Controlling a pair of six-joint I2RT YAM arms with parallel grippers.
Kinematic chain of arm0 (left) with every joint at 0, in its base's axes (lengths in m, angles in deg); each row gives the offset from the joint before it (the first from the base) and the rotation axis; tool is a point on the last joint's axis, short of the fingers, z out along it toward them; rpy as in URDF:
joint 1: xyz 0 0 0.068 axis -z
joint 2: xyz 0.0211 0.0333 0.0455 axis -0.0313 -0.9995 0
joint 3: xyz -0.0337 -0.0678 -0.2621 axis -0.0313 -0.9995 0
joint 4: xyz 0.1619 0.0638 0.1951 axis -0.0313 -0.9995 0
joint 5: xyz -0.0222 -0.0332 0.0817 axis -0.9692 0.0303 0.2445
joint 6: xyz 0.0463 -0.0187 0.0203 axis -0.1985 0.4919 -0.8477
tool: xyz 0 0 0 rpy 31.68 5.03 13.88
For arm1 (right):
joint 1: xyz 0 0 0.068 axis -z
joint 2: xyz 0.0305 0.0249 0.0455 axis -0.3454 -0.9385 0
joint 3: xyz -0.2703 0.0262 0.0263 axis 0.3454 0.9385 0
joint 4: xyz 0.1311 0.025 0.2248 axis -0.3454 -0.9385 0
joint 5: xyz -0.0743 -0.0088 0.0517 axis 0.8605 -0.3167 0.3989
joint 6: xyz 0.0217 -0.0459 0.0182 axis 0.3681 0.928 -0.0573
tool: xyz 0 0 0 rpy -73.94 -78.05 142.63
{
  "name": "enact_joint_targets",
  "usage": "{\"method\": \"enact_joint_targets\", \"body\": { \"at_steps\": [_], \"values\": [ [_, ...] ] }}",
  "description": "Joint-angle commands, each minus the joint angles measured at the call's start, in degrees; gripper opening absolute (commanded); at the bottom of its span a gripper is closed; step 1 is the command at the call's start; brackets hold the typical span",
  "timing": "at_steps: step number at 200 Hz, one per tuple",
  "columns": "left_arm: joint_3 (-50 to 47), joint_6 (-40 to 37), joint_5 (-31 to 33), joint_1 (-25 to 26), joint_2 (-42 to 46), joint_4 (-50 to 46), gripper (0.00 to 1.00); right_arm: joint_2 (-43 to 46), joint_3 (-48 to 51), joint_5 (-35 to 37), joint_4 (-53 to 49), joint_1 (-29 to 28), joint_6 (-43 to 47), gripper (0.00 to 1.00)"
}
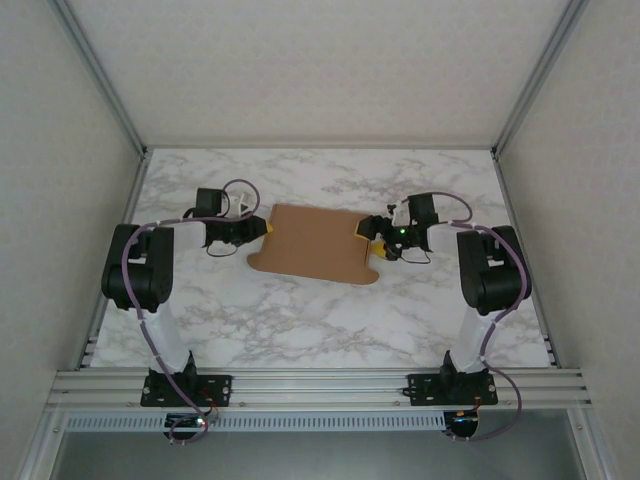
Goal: Fold the paper box
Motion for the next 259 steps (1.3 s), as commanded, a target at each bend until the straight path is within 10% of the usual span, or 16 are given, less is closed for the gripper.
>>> {"method": "enact_joint_targets", "body": {
  "at_steps": [1,77,139,177,259],
  "values": [
    [-2.65,-2.22,10.8,-0.66,-5.81,-8.72,0.07,-2.8,1.57,-6.25,4.46,-1.36,-2.0,0.85],
    [-2.83,-2.16,11.19,-0.65,-5.26,-8.7,0.09,-3.42,7.21,-9.85,23.83,-2.13,-17.07,0.75],
    [-4.78,2.83,23.2,1.26,13.21,-6.77,0.43,7.79,7.81,-0.14,9.65,-1.92,-17.8,0.39],
    [-6.12,-5.28,47.04,16.31,29.71,-8.76,0.55,11.57,7.47,0.07,2.17,-1.89,-17.64,0.39],
    [-6.86,-30.06,63.85,39.97,32.6,-14.57,0.58,16.87,10.11,-1.63,-1.31,-2.35,-16.75,0.4]
  ]
}}
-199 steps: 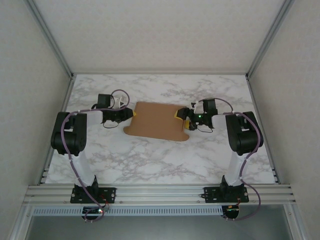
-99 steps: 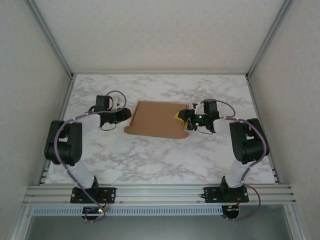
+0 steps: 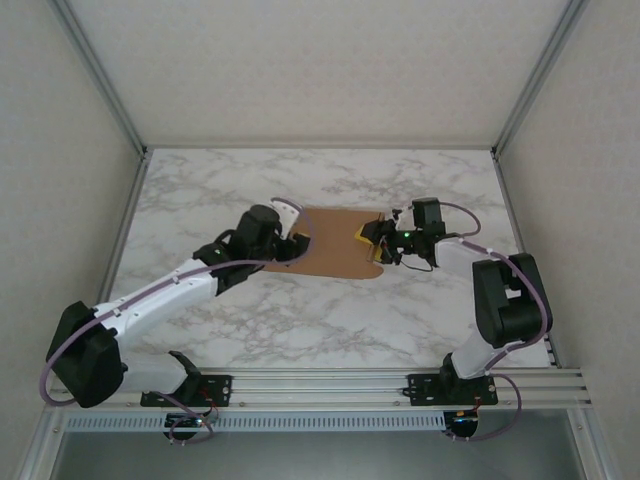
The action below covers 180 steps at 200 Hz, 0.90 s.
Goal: Fold the paper box
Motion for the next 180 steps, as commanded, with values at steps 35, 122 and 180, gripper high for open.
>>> {"method": "enact_joint_targets", "body": {
  "at_steps": [35,122,180],
  "values": [
    [-3.28,-13.83,17.56,8.91,-4.73,0.41,0.59,3.14,1.38,-1.32,-3.51,-1.14,1.6,0.42],
    [-2.05,-15.01,15.17,11.91,-10.95,0.67,0.58,2.58,1.54,-0.97,-2.53,-3.12,0.37,0.43],
    [-2.03,-15.21,14.66,13.02,-12.95,1.83,0.59,3.12,2.12,-1.0,-1.71,-3.58,-1.51,0.43]
  ]
}}
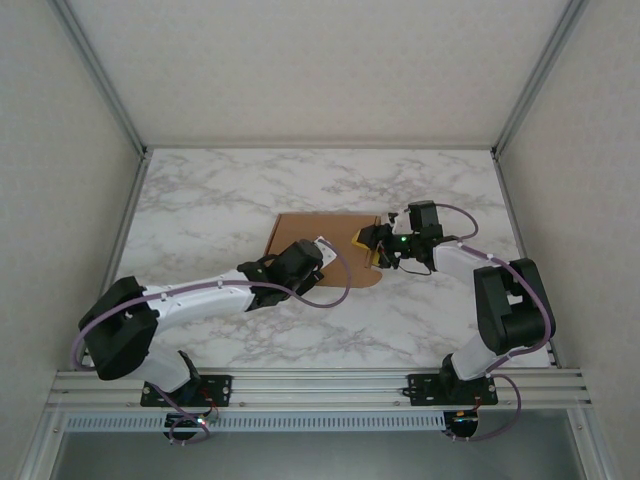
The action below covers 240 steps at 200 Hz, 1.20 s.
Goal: Fold the paper box
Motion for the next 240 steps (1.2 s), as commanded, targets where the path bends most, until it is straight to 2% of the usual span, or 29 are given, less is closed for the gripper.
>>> {"method": "enact_joint_targets", "body": {
  "at_steps": [1,68,127,240],
  "values": [
    [-0.18,-0.75,-0.94,0.9,-2.28,0.95,0.59,1.3,1.18,-2.29,-0.78,-1.43,-2.94,0.43],
    [2.05,-0.76,1.02,2.17,-8.29,5.21,0.59,2.69,1.47,-2.35,-0.99,-3.21,-4.55,0.44],
    [2.17,-1.56,1.89,2.94,-9.59,7.29,0.59,3.68,2.05,-2.64,-0.44,-3.94,-5.8,0.44],
    [-0.54,1.18,-3.46,4.08,-1.7,0.31,0.59,4.27,2.67,0.18,-2.61,-3.91,-4.48,0.43]
  ]
}}
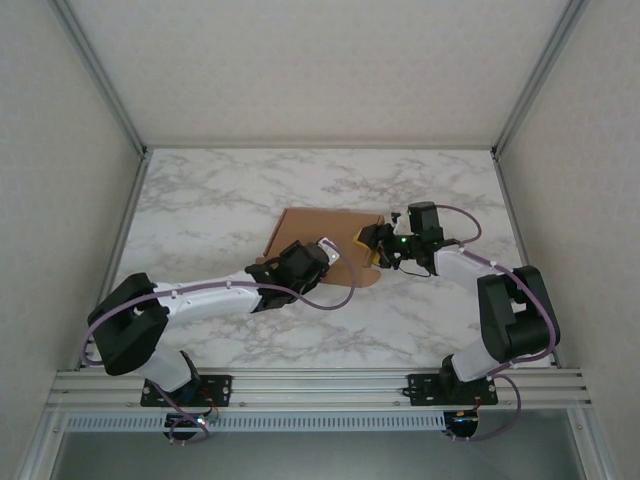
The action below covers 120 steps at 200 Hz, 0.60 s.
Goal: Fold the paper box
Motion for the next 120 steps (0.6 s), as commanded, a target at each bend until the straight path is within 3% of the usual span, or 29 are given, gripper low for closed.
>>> {"method": "enact_joint_targets", "body": {
  "at_steps": [1,120],
  "values": [
    [-0.86,2.05,-9.15,2.38,0.55,-2.2,0.59,1.35,0.92,-4.3,-3.85,-2.77,-1.39,0.43],
    [1.98,2.7,-8.45,2.73,4.38,-9.68,0.59,1.62,0.53,-3.16,-6.3,-2.68,0.76,0.43]
  ]
}}
